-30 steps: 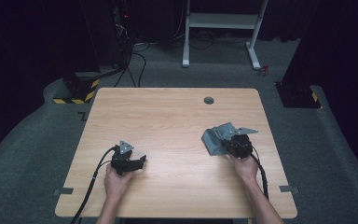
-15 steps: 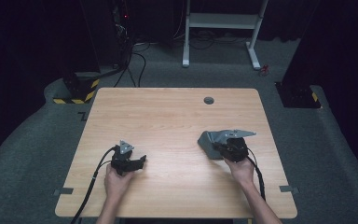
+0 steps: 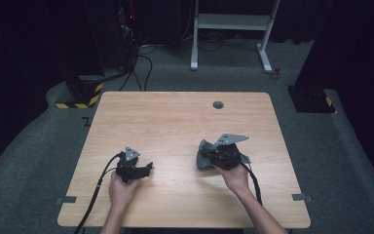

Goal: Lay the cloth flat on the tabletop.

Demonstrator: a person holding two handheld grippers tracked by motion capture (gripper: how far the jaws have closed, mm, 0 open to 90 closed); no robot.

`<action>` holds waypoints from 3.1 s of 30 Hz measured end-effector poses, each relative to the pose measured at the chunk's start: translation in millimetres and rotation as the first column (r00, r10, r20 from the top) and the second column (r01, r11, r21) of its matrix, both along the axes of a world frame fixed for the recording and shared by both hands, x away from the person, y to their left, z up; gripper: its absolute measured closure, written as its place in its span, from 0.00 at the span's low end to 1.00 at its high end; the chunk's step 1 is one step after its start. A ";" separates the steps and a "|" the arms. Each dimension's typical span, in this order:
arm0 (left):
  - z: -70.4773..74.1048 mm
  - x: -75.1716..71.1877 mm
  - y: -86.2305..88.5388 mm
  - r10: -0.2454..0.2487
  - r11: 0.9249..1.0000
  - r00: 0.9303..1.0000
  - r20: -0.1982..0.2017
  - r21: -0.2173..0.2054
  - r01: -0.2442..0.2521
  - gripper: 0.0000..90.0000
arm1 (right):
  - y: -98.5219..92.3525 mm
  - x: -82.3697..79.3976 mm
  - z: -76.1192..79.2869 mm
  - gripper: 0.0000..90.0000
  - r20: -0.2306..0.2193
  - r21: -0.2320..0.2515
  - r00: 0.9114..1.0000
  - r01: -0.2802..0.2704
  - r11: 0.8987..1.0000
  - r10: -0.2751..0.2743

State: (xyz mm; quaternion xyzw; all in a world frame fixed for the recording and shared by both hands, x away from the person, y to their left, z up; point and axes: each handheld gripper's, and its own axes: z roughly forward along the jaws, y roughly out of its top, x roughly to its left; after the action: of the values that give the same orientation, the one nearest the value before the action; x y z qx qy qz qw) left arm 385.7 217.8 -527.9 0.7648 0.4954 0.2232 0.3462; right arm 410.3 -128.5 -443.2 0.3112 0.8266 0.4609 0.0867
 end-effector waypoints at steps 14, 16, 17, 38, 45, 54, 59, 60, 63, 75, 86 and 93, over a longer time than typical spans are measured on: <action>0.2 -0.3 0.2 -0.012 1.000 1.000 -0.002 -0.001 0.012 0.33 | 46.7 -4.2 3.7 0.98 0.020 0.020 0.993 -0.116 0.993 0.115; 0.3 -0.3 0.3 -0.014 1.000 1.000 -0.001 -0.003 0.014 0.33 | 49.0 -3.8 0.7 0.98 0.008 0.016 0.993 -0.114 0.993 0.114; 0.4 -0.1 0.3 -0.016 1.000 1.000 -0.001 -0.006 0.016 0.34 | 49.6 -2.8 -1.8 0.98 0.004 0.015 0.993 -0.115 0.993 0.115; 2.6 0.4 1.9 -0.030 0.997 0.999 -0.036 -0.071 0.028 0.30 | 27.3 -4.8 -36.4 0.59 -0.058 -0.008 0.994 -0.098 0.995 0.098; 11.7 -6.9 -6.4 -0.079 0.989 0.996 -0.038 -0.130 0.073 0.34 | -8.4 -9.4 -29.0 0.73 -0.011 -0.020 1.000 -0.014 1.000 0.014; 31.1 -27.0 -54.8 -0.250 0.962 0.968 -0.023 -0.122 0.246 0.42 | -19.5 -14.2 -54.6 0.80 -0.036 -0.130 0.999 0.023 0.991 -0.028; 32.6 -30.6 -80.3 -0.296 0.950 0.955 -0.011 -0.110 0.293 0.44 | -6.6 -18.9 -62.9 0.80 -0.033 -0.168 0.999 -0.006 0.986 0.000; 32.5 -29.4 -83.0 -0.295 0.951 0.955 -0.010 -0.095 0.293 0.45 | -4.0 -19.2 -64.1 0.80 -0.030 -0.176 1.000 -0.008 0.984 0.003; 30.0 -24.7 -89.5 -0.286 0.954 0.958 -0.031 -0.104 0.282 0.49 | 1.0 -17.2 -66.8 0.80 -0.031 -0.189 1.000 -0.005 0.982 -0.001; 22.6 -10.2 -92.6 -0.290 0.953 0.955 -0.070 -0.108 0.281 0.93 | 6.4 -10.9 -71.5 0.99 -0.015 -0.246 1.000 0.004 0.969 -0.008; 35.0 -5.6 -74.9 -0.284 0.954 0.958 -0.048 -0.114 0.277 0.97 | -8.3 -12.9 -48.1 1.00 0.012 -0.175 1.000 0.012 0.984 -0.010; 33.5 -2.5 -69.2 -0.268 0.960 0.961 -0.063 -0.098 0.262 0.97 | -22.5 -6.2 -34.4 1.00 0.016 -0.128 0.999 0.038 0.991 -0.037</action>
State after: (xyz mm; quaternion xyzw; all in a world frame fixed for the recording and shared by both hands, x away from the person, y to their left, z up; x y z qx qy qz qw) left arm 383.1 148.6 -494.4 0.8161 0.4107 0.1236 0.3873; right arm 404.1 -151.0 -477.7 0.3172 0.8480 0.4070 0.1211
